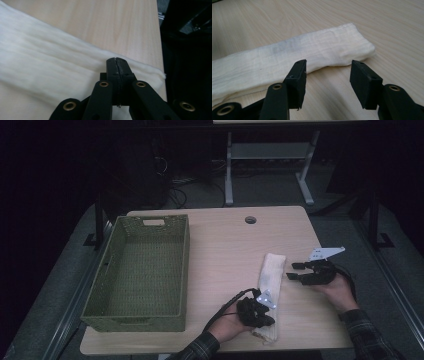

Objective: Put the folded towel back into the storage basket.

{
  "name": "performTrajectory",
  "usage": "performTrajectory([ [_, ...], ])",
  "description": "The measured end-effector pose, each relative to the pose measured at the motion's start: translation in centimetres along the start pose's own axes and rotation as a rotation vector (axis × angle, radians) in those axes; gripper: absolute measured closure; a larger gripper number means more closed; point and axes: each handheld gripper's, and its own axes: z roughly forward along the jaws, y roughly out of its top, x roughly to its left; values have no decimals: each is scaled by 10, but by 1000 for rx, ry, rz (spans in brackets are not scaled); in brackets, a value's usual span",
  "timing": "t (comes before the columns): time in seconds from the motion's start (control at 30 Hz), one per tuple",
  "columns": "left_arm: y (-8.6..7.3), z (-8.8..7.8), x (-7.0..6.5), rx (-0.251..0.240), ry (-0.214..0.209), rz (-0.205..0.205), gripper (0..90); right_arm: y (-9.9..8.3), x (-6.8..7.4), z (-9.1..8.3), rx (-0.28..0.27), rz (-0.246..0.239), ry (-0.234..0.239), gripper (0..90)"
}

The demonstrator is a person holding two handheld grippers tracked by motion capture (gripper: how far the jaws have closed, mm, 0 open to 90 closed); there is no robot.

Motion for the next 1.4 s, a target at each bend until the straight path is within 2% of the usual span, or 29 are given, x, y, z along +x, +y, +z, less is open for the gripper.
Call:
performTrajectory([
  [0.13,-1,-9,13,-32,23,9,702,0,-1,0,-2,-8,6,465],
  [0.17,-1,-10,16,-26,35,26,651,1,-1,0,-2,-6,7,464],
  [0.23,0,-8,21,-21,24,33,551,0,0,1,-5,-4,5,464],
  [0.27,1,-7,22,-9,24,49,484,0,0,1,-3,-1,6,463],
  [0.33,2,-3,23,5,44,94,425,0,0,1,-3,0,5,463],
  [0.37,2,-1,24,11,38,107,394,0,-1,1,-3,-1,6,463],
  [0.43,2,3,25,18,20,122,373,0,-1,1,0,-1,8,461],
  [0.57,2,13,26,54,22,153,329,0,-1,1,0,0,11,460],
  [0.7,1,15,28,45,15,156,310,0,-1,1,5,-3,11,459],
  [0.83,-1,14,28,39,29,156,355,0,-1,2,1,0,11,459],
  [0.87,-1,13,29,36,36,150,396,0,-1,2,-1,0,13,459],
  [1.03,-1,11,32,29,54,112,720,0,-1,2,0,-8,12,459],
  [1.1,0,11,30,37,55,108,785,0,-1,1,-2,-9,15,457],
  [1.23,2,9,26,63,66,92,815,1,0,0,-8,-6,28,446],
  [1.4,-1,1,26,42,45,54,819,2,0,-2,-28,-21,51,432],
])
